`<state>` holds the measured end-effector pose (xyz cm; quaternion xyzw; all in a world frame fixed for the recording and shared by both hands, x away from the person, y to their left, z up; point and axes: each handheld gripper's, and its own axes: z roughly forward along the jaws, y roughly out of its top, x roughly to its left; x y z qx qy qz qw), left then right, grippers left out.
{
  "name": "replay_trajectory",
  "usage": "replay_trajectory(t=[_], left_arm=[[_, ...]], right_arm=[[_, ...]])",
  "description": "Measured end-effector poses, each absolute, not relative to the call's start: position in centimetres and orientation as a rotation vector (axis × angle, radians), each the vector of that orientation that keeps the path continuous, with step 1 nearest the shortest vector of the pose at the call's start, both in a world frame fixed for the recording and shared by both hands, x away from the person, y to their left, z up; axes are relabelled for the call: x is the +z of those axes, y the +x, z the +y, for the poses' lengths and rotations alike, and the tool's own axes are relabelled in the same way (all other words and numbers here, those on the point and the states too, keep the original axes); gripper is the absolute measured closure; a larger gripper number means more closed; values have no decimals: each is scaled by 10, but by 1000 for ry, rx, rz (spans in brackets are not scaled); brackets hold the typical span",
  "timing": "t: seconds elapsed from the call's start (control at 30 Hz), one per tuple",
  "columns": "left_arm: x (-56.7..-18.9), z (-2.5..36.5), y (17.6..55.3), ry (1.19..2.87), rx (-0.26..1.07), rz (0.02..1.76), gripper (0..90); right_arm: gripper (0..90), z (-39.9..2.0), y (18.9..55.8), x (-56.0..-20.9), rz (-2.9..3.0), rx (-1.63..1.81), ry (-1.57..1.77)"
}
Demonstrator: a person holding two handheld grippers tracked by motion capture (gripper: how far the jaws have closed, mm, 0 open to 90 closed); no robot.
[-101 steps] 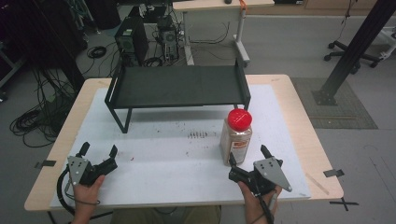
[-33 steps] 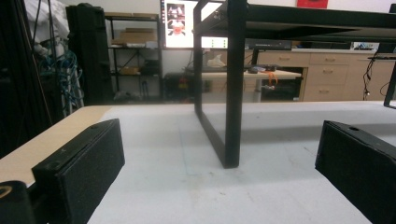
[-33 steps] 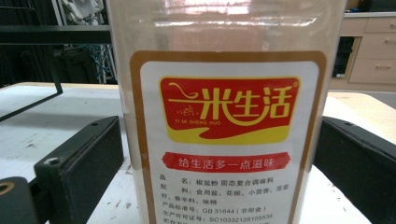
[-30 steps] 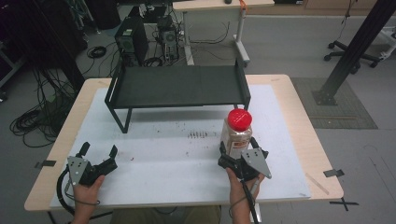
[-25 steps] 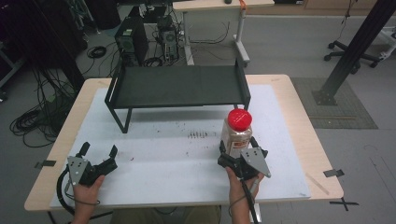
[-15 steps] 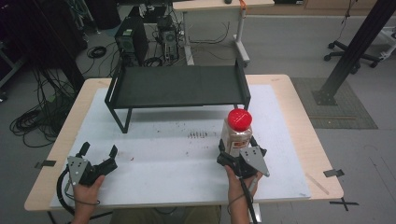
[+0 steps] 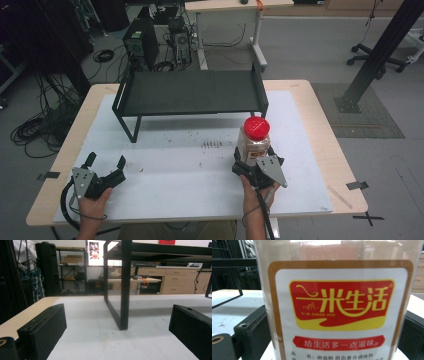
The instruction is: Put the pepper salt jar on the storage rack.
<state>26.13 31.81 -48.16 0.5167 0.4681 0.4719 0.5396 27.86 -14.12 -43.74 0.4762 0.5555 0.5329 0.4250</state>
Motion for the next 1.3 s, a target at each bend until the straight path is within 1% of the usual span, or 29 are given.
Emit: replay_trajectory(t=[0.3,0.57,0.83,1.3], left_arm=[[-482,318,261,1228,1122,1113,16],[-482,318,261,1228,1122,1112,16],[-482,318,261,1228,1123,1112,16],[-482,318,261,1227,1123,1112,16]], right_arm=[[59,-140,282,-438,1385,1337,1185],[99,-141,284,-440,1374,1342,1184],[122,-141,285,-441,1368,1350,1184],[212,-142,287,-441,1367,1365,1165]])
